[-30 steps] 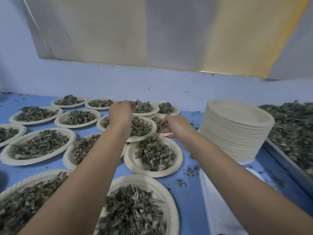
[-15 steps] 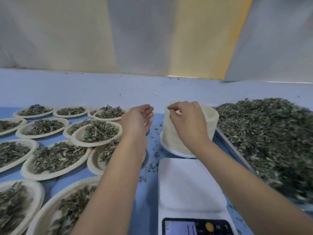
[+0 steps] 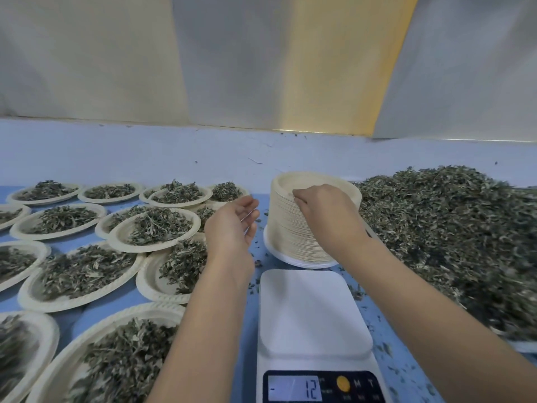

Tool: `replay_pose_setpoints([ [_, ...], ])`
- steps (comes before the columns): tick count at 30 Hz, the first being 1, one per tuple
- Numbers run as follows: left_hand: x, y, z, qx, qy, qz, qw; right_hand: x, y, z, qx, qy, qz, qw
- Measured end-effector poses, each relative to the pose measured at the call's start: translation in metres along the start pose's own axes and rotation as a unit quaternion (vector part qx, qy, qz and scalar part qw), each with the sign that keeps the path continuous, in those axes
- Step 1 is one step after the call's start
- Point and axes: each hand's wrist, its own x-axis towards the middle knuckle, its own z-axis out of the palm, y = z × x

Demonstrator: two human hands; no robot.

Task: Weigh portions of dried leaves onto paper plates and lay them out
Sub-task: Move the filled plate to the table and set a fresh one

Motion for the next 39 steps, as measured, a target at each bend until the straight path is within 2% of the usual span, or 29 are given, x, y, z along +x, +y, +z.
replay_pose_setpoints([
  [10,-0.005,-0.004,0.005,0.008,-0.011,-0.014,1.0,-0.001,0.0,0.003,-0.02,0.014,-0.013,1.0],
  [16,-0.007,-0.007,0.006,0.013,-0.013,-0.025,1.0,0.0,0.002,0.015,-0.04,0.055,-0.059,0.996],
  [22,-0.005,-0.01,0.006,0.003,-0.014,-0.029,0.999,0.007,0.004,0.014,-0.02,0.117,-0.087,0.989],
  [26,-0.004,-0.012,0.008,0.011,-0.024,0.001,1.0,-0.004,-0.001,0.01,0.024,0.221,-0.162,0.961],
  [29,-0.002,-0.009,0.006,0.033,-0.034,0.036,0.998,-0.017,-0.01,0.009,0.055,0.259,-0.208,0.942],
  [32,-0.002,-0.004,0.0,0.091,-0.052,0.077,0.991,-0.033,-0.017,0.009,0.089,0.26,-0.235,0.932],
  [37,-0.006,-0.001,-0.011,0.176,-0.032,0.107,0.978,-0.053,-0.023,0.006,0.104,0.241,-0.254,0.931],
  [39,-0.007,0.0,-0.016,0.194,-0.03,0.097,0.976,-0.059,-0.02,0.002,0.11,0.234,-0.222,0.94],
])
